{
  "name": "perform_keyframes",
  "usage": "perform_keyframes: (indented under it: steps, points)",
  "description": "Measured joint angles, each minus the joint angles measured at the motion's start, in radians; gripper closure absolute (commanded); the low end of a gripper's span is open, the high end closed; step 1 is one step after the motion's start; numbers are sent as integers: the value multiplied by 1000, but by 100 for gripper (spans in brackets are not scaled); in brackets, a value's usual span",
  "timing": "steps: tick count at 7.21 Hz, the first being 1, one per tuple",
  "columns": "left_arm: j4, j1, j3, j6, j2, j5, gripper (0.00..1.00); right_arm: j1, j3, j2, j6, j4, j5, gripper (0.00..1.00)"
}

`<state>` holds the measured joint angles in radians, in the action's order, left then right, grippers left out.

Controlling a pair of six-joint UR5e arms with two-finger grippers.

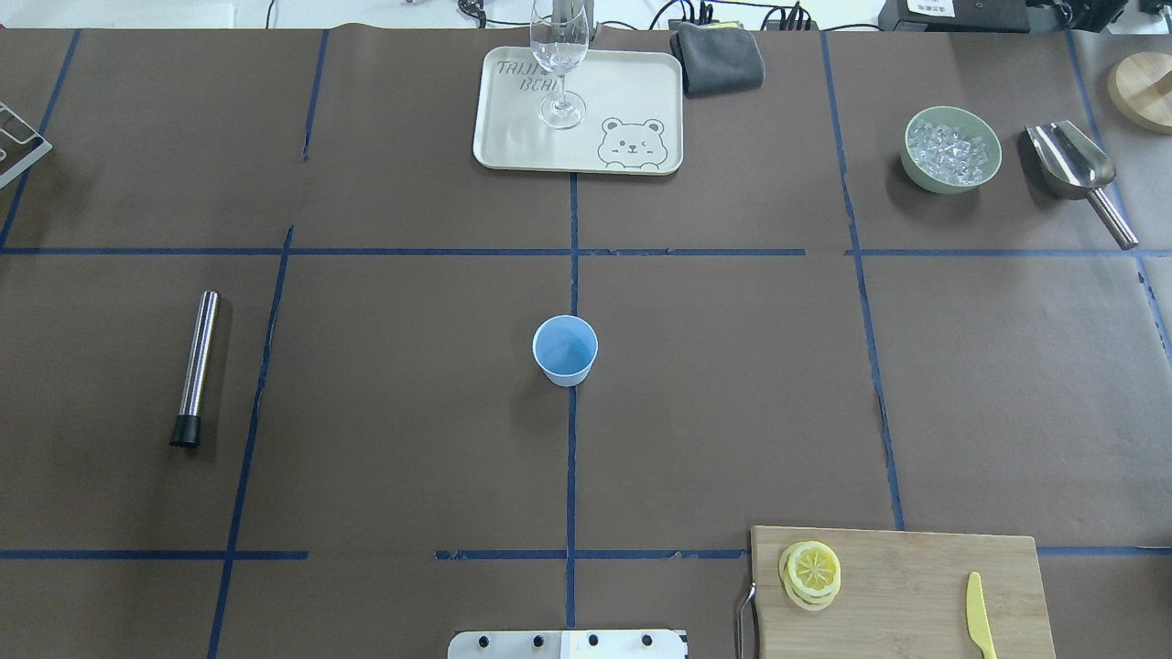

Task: Squeeze lemon into cup
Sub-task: 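Move the right gripper down toward the wooden cutting board with lemon slices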

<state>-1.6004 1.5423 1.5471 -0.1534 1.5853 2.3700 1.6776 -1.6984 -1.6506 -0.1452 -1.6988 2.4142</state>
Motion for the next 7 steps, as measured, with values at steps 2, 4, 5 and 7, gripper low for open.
perform_keyframes:
  steps: [2, 4, 5, 7]
  points:
    - [-1, -1, 2, 0, 3, 0, 0, 0, -3, 0, 8, 5, 1, 0]
    - [-5, -1, 4, 0, 8, 0, 0, -18, -38, 4, 35, 22, 25, 0]
    - [-8, -1, 5, 0, 11, 0, 0, -45, -67, 32, 110, 41, 62, 0]
    - [-13, -1, 11, 0, 13, 0, 0, -194, -105, 98, 320, 67, 130, 0]
